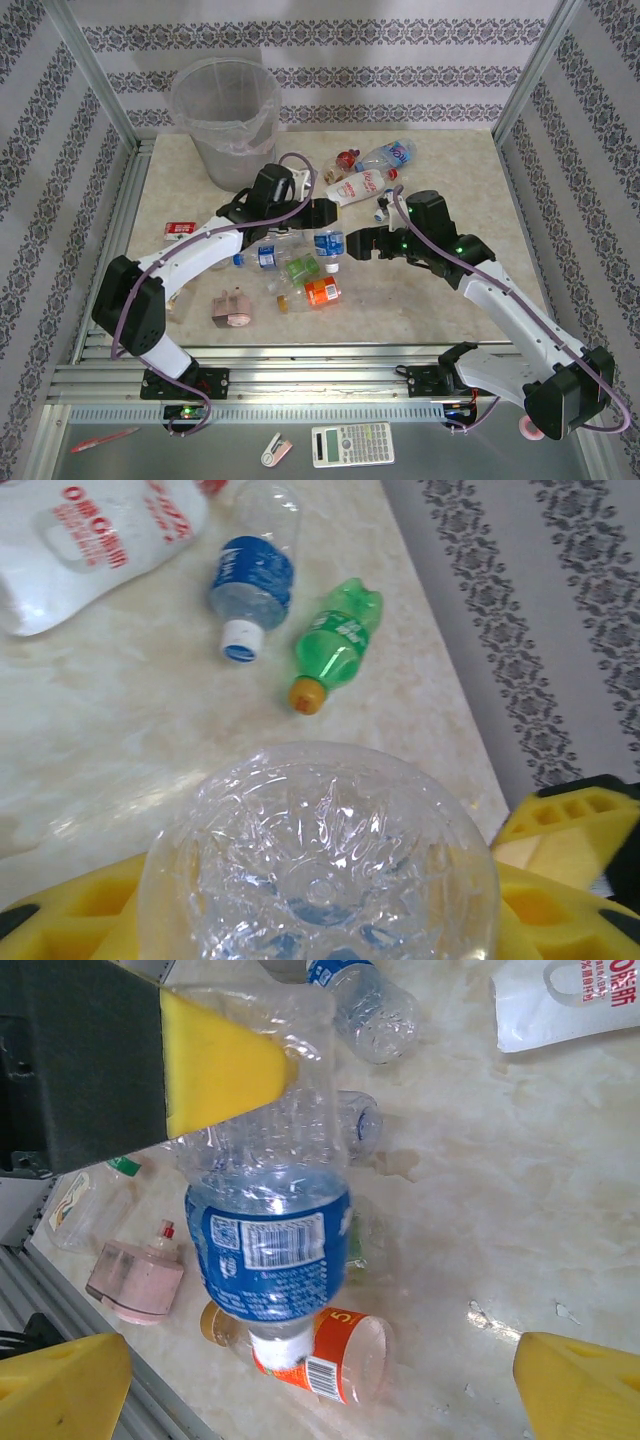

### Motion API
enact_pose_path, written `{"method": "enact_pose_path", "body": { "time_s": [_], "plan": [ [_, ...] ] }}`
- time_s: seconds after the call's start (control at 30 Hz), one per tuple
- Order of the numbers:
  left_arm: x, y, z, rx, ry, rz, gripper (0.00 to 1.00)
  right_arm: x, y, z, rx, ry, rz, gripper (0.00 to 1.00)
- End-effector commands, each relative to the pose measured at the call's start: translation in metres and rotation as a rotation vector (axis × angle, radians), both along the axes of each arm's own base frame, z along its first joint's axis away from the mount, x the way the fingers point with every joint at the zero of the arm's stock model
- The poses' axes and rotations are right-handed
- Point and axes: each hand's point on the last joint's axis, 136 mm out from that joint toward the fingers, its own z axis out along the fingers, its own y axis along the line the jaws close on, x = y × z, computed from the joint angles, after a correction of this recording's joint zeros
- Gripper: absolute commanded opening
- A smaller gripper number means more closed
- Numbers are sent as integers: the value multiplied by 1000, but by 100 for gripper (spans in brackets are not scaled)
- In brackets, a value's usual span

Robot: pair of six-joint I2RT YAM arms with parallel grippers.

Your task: Throw the plastic bottles in the bin

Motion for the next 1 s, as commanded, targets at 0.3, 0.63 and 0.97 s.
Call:
{"method": "enact_pose_path", "body": {
  "time_s": [0.3,0.63,0.97],
  "plan": [
    [-9,90,-13,175,31,242,34,2,-6,-9,-7,46,-40,98],
    [-36,181,-11,290,117,517,34,8,-6,-16,-26,72,-56,98],
    [-52,259,-4,297,242,791,34,13,-4,-20,-41,86,-58,98]
  ]
}}
